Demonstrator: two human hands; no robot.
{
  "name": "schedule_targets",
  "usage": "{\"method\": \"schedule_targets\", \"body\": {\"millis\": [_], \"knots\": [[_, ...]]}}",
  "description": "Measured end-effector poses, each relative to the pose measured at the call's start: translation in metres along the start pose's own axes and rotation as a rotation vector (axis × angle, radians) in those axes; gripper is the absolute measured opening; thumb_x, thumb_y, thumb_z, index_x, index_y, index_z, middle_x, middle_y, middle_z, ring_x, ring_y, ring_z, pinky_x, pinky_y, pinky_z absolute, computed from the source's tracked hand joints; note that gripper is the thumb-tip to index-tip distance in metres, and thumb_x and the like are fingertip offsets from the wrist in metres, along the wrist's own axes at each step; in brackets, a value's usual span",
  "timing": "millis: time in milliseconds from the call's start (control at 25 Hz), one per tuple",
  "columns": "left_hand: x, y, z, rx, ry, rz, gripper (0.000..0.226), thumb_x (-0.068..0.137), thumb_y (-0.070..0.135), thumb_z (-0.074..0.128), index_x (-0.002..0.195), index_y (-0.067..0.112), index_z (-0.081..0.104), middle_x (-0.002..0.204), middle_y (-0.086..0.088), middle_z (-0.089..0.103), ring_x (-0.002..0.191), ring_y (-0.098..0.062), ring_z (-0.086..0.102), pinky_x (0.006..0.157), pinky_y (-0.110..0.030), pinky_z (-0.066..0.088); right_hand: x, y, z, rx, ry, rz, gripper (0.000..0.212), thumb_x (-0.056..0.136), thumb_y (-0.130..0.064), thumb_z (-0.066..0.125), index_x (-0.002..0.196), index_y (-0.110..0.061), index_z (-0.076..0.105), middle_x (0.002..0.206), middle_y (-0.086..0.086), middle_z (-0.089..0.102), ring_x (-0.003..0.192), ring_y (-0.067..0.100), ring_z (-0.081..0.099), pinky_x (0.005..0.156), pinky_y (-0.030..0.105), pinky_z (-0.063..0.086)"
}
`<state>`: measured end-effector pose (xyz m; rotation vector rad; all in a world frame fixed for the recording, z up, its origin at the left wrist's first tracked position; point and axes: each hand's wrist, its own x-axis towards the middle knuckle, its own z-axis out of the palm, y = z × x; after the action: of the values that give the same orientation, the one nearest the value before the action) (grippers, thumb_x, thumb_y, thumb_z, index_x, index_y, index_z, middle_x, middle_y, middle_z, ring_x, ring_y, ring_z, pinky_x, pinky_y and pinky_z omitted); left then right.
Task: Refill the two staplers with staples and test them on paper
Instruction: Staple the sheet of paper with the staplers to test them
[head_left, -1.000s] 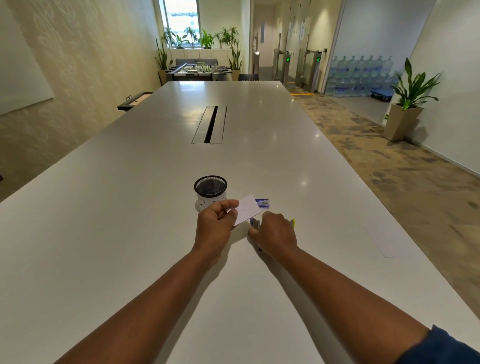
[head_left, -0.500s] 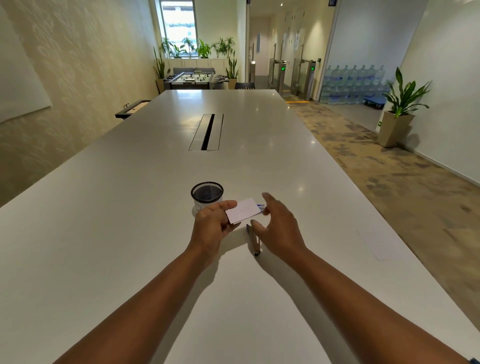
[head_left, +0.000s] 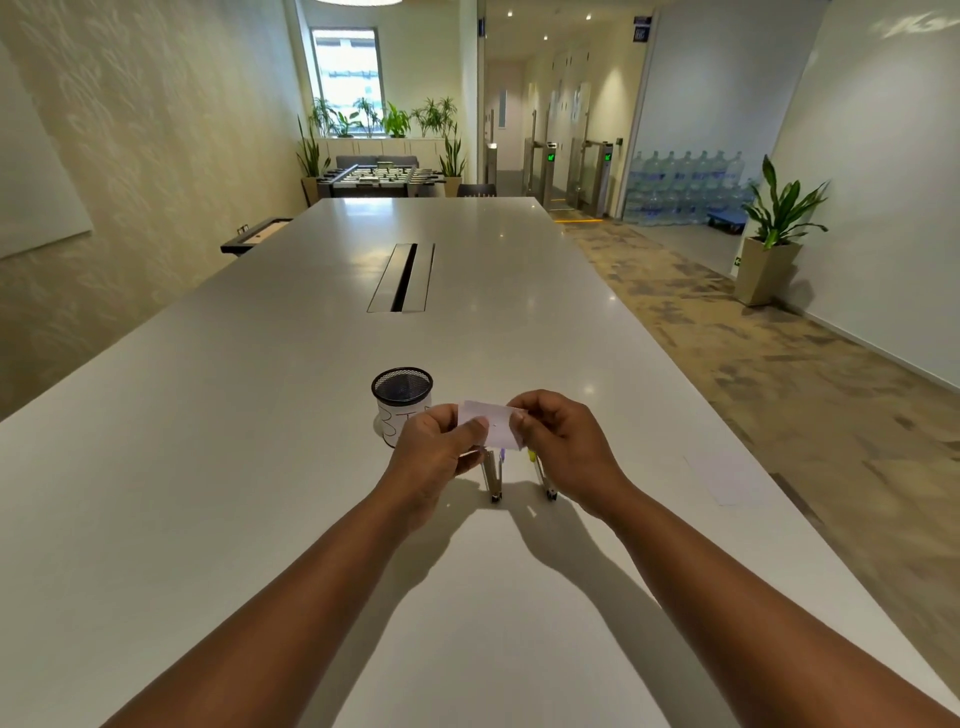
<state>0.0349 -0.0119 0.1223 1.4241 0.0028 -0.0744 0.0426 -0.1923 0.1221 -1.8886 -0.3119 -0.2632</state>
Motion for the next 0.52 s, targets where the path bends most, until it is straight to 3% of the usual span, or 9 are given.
{"method": "schedule_targets", "body": {"millis": [120, 280, 520], "knots": [[-0.007, 0.010, 0.003, -0.016, 0.023, 0.026, 0.018, 0.092, 0.005, 0.068, 0.108, 0.013, 0.070, 0.094, -0.002, 0.080, 0.086, -0.016, 0.077, 0.068, -0.025, 0.058, -0.009, -0.008, -0.005, 0.118, -0.023, 0.034, 0.017, 0.099, -0.012, 0.060, 0.108, -0.024, 0.068, 0.082, 0.002, 0.065, 0.073, 0.013, 0.064, 0.063, 0.029, 0.055], [-0.014, 0.018, 0.007, 0.031, 0.057, 0.072, 0.027, 0.094, 0.004, 0.066, 0.110, 0.024, 0.062, 0.080, 0.014, 0.078, 0.077, -0.008, 0.076, 0.067, -0.028, 0.062, -0.015, -0.015, -0.009, 0.188, 0.007, 0.058, 0.017, 0.097, -0.010, 0.062, 0.093, -0.025, 0.070, 0.076, -0.003, 0.070, 0.064, 0.007, 0.062, 0.059, 0.025, 0.054], [-0.021, 0.021, 0.013, -0.053, 0.013, -0.021, 0.026, 0.097, -0.002, 0.055, 0.092, 0.011, 0.077, 0.098, -0.013, 0.077, 0.084, -0.022, 0.077, 0.065, -0.027, 0.060, -0.019, -0.015, -0.013, 0.412, 0.007, 0.234, 0.020, 0.094, -0.002, 0.061, 0.104, -0.013, 0.074, 0.080, -0.004, 0.077, 0.065, 0.009, 0.066, 0.064, 0.024, 0.055]]}}
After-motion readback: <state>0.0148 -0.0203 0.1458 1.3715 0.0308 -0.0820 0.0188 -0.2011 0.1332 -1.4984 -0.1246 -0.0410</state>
